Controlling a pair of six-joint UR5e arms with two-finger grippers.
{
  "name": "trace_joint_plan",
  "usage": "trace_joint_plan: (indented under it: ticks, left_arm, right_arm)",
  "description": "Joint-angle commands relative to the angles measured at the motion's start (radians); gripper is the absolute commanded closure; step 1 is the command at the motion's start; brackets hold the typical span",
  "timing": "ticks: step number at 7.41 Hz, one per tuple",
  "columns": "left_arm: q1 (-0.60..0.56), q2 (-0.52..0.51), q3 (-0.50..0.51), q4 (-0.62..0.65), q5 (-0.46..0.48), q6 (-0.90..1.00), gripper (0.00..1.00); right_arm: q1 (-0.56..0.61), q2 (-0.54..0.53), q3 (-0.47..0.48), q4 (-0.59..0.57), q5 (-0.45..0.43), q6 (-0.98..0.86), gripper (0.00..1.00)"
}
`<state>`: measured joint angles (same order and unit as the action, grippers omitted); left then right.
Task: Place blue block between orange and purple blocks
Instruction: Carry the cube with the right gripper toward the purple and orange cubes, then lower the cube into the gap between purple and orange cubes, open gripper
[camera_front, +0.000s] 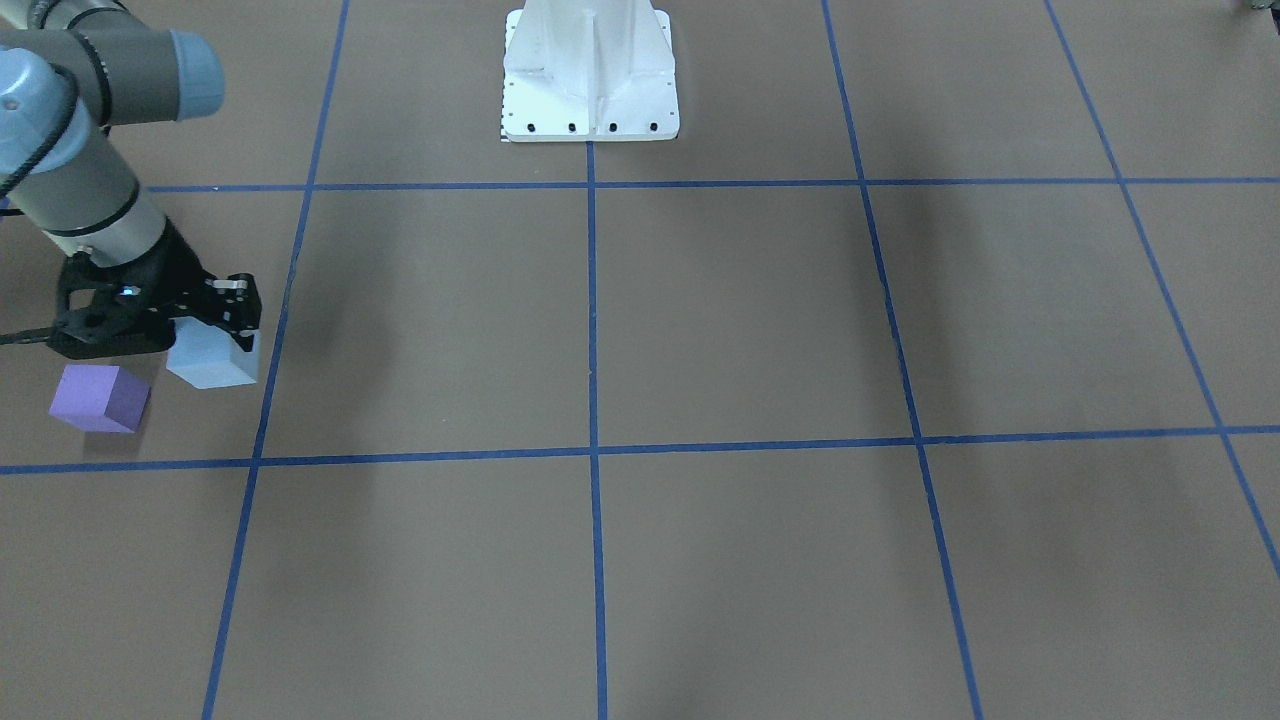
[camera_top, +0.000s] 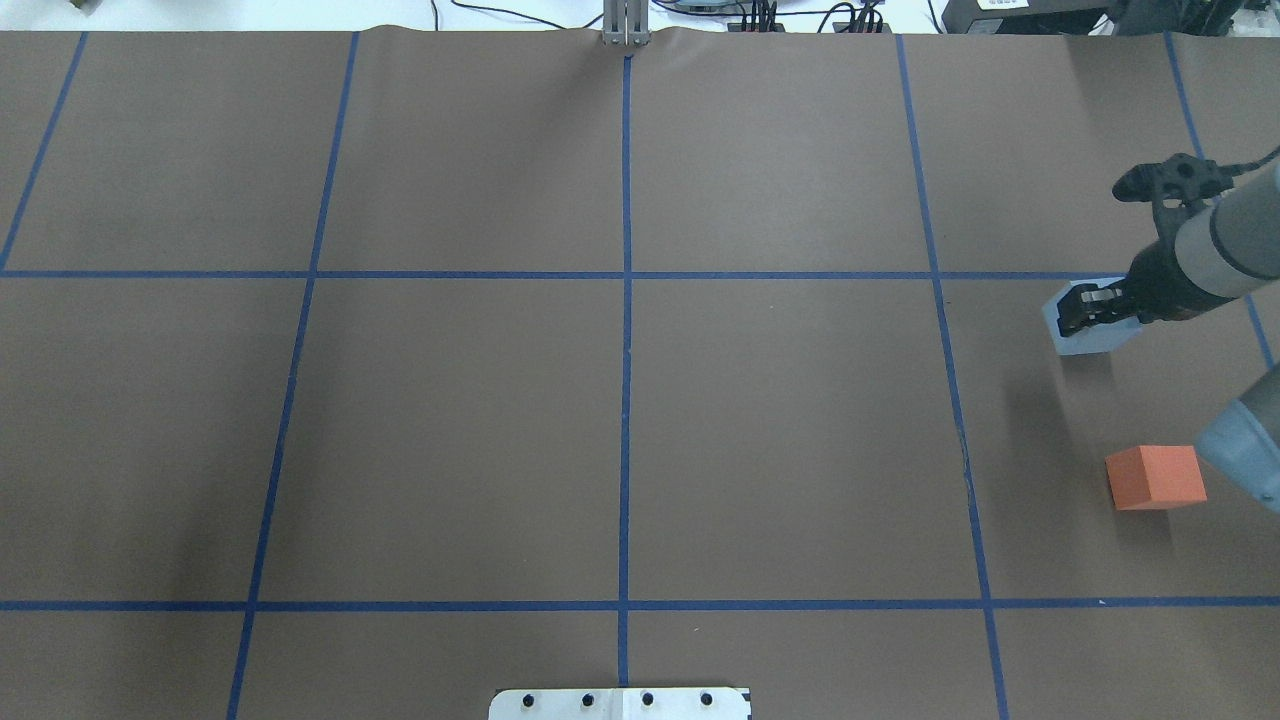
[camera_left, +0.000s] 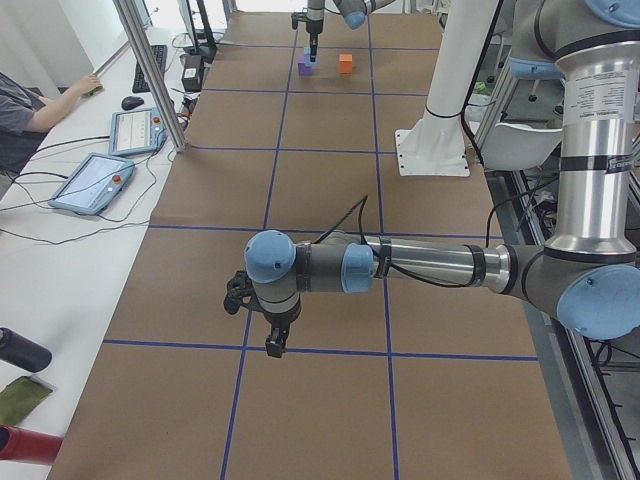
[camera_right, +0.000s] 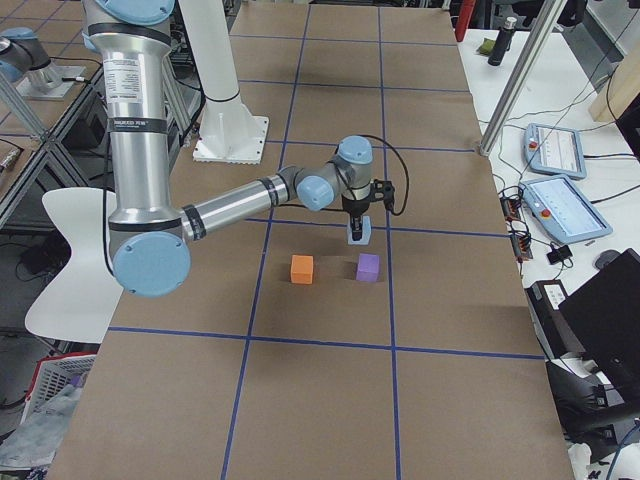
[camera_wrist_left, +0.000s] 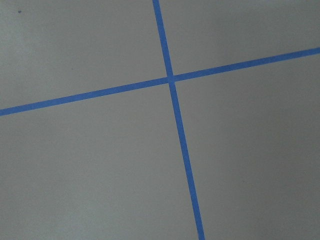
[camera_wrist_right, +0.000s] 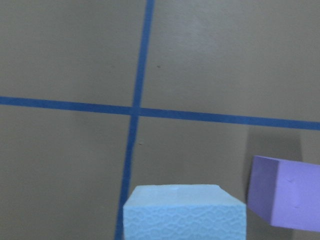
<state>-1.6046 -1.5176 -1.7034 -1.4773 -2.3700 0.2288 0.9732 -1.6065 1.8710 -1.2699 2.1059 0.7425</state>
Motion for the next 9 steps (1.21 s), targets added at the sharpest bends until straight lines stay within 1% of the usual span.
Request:
trace_joint_plan:
  ticks: [1,2,3,4,5,6,7,8,9]
  left_arm:
    - [0.000,0.004,-0.012,0.000,0.000,-0.006,0.00]
    - [0.000,0.004,-0.013,0.000,0.000,-0.009,0.00]
    - [0.000,0.004,-0.019,0.000,0.000,-0.014,0.00]
    - [0.000,0.004,-0.021,0.000,0.000,-0.019,0.00]
    - [0.000,0.004,-0.021,0.000,0.000,-0.019,0.00]
    - [0.002,0.004,-0.019,0.000,0.000,-0.019,0.00]
    - [0.002,0.004,-0.021,0.000,0.000,-0.019,0.00]
    - [0.000,0.004,-0.021,0.000,0.000,-0.019,0.00]
    - [0.002,0.004,-0.019,0.000,0.000,-0.019,0.00]
  right_arm:
    - [0.007,-0.134,-0.010,0.140,0.000,0.050,1.00]
    - [0.002,-0.135,-0.032,0.170,-0.001,0.133,1.00]
    - [-0.007,-0.135,-0.064,0.229,0.000,0.158,1.00]
    - [-0.027,-0.133,-0.119,0.280,-0.003,0.156,1.00]
    - [-0.039,-0.130,-0.137,0.315,-0.003,0.158,1.00]
    - [-0.051,-0.130,-0.138,0.320,-0.004,0.158,0.66]
    - [-0.060,-0.128,-0.136,0.320,-0.010,0.156,0.16]
    - [-0.060,-0.128,-0.132,0.320,-0.011,0.146,0.01]
    - [-0.060,-0.128,-0.127,0.320,-0.011,0.140,0.01]
